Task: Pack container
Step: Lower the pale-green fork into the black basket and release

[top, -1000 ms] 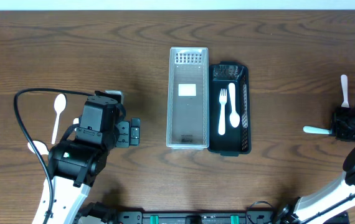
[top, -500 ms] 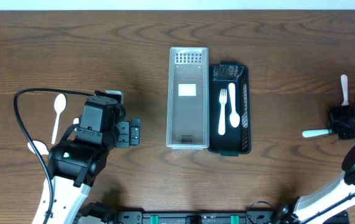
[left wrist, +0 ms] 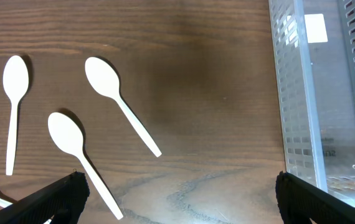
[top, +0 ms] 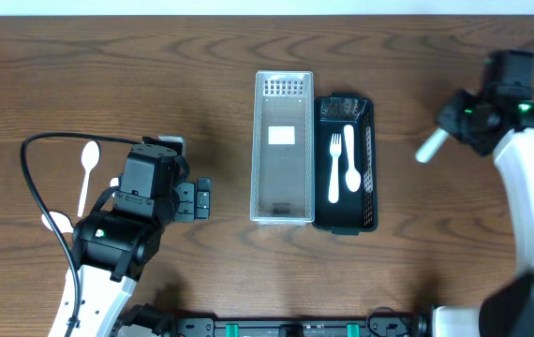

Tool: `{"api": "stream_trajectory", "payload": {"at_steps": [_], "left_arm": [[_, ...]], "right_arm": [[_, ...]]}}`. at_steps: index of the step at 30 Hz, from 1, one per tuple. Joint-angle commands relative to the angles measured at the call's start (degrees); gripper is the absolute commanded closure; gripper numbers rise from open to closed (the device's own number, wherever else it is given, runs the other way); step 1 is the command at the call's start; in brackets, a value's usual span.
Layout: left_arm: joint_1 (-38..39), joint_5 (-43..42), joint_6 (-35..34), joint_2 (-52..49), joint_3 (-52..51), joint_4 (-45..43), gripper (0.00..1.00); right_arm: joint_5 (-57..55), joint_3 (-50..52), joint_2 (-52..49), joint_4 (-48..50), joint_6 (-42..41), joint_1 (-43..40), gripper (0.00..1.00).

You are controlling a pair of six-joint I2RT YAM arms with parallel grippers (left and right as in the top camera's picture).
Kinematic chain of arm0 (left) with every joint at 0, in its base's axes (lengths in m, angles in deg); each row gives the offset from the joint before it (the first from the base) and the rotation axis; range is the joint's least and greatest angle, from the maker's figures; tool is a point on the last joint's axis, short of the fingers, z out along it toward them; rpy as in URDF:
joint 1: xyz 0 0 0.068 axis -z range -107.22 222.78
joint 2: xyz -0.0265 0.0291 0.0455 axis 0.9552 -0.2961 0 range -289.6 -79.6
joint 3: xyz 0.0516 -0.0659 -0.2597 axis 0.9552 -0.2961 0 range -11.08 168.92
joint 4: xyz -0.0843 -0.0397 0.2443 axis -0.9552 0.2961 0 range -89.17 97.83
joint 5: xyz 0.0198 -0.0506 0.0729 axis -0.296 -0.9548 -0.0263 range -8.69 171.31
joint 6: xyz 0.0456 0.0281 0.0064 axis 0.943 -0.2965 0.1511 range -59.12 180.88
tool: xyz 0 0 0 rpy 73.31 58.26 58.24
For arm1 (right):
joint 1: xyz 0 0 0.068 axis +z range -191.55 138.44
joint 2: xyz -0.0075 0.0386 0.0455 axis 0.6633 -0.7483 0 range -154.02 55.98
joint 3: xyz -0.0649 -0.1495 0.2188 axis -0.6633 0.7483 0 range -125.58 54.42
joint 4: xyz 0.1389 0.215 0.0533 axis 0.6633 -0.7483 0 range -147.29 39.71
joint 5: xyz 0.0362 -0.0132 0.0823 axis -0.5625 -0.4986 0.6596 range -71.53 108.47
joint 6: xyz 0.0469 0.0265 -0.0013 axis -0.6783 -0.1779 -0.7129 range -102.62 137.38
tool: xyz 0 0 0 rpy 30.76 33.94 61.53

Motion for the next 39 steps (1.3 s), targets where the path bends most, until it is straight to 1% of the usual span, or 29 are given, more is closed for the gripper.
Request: {"api": "stream_trajectory", "payload": {"at_steps": [1, 5, 10, 12, 16, 19, 20, 21, 22, 24, 29, 32, 34, 38, 39], "left_arm": [[-0.2, 0.3, -0.3, 0.3, 1.2, 0.2, 0.02], [-0.2, 0.3, -0.3, 0.3, 1.2, 0.2, 0.02], [-0.2, 0.3, -0.3, 0.3, 1.2, 0.2, 0.02], [-0.2, 0.3, -0.3, 0.3, 1.2, 0.2, 0.02], [-0.2, 0.3, -0.3, 0.3, 1.2, 0.2, 0.02], [-0.2, 0.3, -0.3, 0.3, 1.2, 0.2, 0.02], [-0.2, 0.3, -0.3, 0.3, 1.2, 0.2, 0.02], [-0.2, 0.3, -0.3, 0.3, 1.2, 0.2, 0.02], [-0.2, 0.3, -0.3, 0.3, 1.2, 0.2, 0.02], [-0.2, 0.3, -0.3, 0.3, 1.2, 0.2, 0.02], [-0.2, 0.3, -0.3, 0.3, 1.2, 0.2, 0.02], [-0.2, 0.3, -0.3, 0.3, 1.2, 0.2, 0.02], [-0.2, 0.3, -0.3, 0.3, 1.2, 0.2, 0.02], [-0.2, 0.3, -0.3, 0.3, 1.2, 0.2, 0.02], [-0.2, 0.3, -0.3, 0.3, 1.2, 0.2, 0.02]], "right_arm": [[0.6, -0.3, 1.6, -2.2, 4.5, 7.0, 0.99], [0.6, -0.2, -0.5, -4.5, 4.8, 13.6, 0.99], [0.6, -0.1, -6.4, -4.3, 5.6, 18.5, 0.98], [0.6, -0.1, -8.5, -4.1, 5.6, 19.3, 0.98], [0.6, -0.1, -13.7, -3.1, 8.2, 21.1, 0.94], [0.6, -0.2, -15.6, -2.5, 9.9, 21.8, 0.91], [0.6, -0.2, -15.9, -2.3, 10.7, 22.0, 0.85], [0.6, -0.2, -15.9, -2.1, 11.5, 22.1, 0.71], [0.6, -0.3, -15.8, -1.9, 12.2, 22.2, 0.46], [0.6, -0.9, -15.6, -2.2, 12.6, 22.2, 0.43], [0.3, -6.3, -14.4, -6.2, 14.3, 21.7, 0.43], [-2.6, -12.6, -13.1, -10.7, 14.5, 19.4, 0.44], [-4.2, -17.7, -12.3, -14.0, 14.6, 16.3, 0.43], [-4.6, -25.9, -11.8, -18.4, 17.7, 7.7, 0.32], [-4.6, -27.7, -11.8, -18.9, 18.9, 4.1, 0.27]]}}
